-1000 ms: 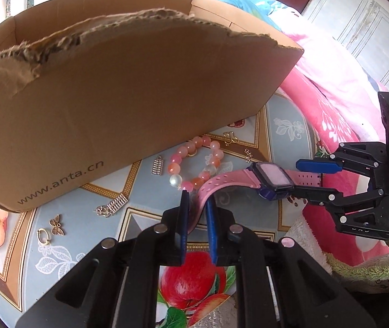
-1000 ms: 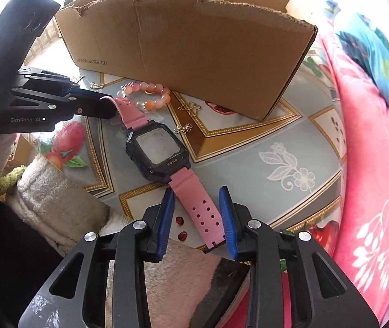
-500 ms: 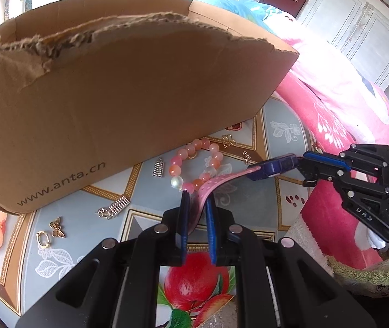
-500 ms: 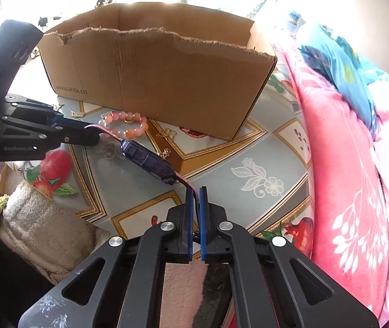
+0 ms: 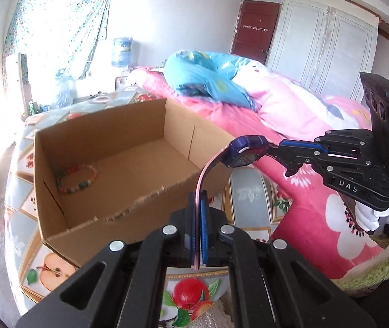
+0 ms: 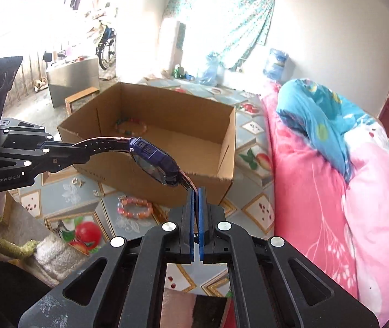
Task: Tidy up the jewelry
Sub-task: 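Carry the watch into the box with both tools and release it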
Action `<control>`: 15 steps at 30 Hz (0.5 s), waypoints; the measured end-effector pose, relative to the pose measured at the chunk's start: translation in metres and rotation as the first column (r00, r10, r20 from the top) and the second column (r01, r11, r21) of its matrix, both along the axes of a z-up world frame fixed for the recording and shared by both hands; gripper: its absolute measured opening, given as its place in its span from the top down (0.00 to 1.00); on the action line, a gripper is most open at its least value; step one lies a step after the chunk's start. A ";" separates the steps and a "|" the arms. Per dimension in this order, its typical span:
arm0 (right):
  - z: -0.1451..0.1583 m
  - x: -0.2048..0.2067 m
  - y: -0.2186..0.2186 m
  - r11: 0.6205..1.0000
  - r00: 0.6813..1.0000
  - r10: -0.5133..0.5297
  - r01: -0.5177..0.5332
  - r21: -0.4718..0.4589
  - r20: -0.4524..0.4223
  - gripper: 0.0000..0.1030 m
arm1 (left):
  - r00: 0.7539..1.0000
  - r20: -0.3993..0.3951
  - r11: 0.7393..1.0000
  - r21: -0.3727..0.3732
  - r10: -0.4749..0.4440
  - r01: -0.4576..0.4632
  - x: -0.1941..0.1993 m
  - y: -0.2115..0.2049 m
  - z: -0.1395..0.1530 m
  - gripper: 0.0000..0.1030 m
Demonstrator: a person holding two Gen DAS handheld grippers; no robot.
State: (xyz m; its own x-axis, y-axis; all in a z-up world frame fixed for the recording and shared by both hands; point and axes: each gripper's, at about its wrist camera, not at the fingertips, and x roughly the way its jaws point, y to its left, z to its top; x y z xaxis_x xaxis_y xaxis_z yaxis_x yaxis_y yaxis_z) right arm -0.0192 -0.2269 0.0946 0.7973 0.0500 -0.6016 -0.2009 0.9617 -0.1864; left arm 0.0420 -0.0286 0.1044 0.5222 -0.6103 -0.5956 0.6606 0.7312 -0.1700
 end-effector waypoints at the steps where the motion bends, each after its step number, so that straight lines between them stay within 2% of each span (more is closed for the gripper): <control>1: 0.007 0.012 -0.001 1.000 1.000 0.017 -0.017 0.007 0.007 1.00 | 1.000 0.008 1.000 -0.002 0.005 -0.005 0.008 0.001 0.009 0.97; 4: 0.018 0.060 0.001 0.997 0.997 0.075 -0.075 0.026 -0.008 1.00 | 0.999 -0.004 0.999 -0.006 0.033 -0.033 0.042 0.005 0.029 0.97; 7: 0.016 0.115 0.008 0.991 0.986 0.120 -0.113 0.071 -0.113 1.00 | 0.996 -0.054 0.997 0.028 0.070 -0.068 0.083 0.004 0.032 0.97; 9: 0.006 0.157 0.011 0.988 0.964 0.135 -0.113 0.108 -0.229 1.00 | 0.988 -0.116 0.994 0.061 0.098 -0.091 0.113 0.003 0.025 0.98; 11: -0.008 0.186 0.018 0.989 0.939 0.134 -0.107 0.103 -0.317 1.00 | 0.984 -0.123 0.984 0.144 0.128 -0.110 0.137 -0.003 0.014 0.98; 15: -0.039 0.233 0.035 0.993 0.899 0.112 -0.118 0.012 -0.424 1.00 | 0.962 -0.233 0.972 0.216 0.145 -0.094 0.180 -0.011 -0.017 0.98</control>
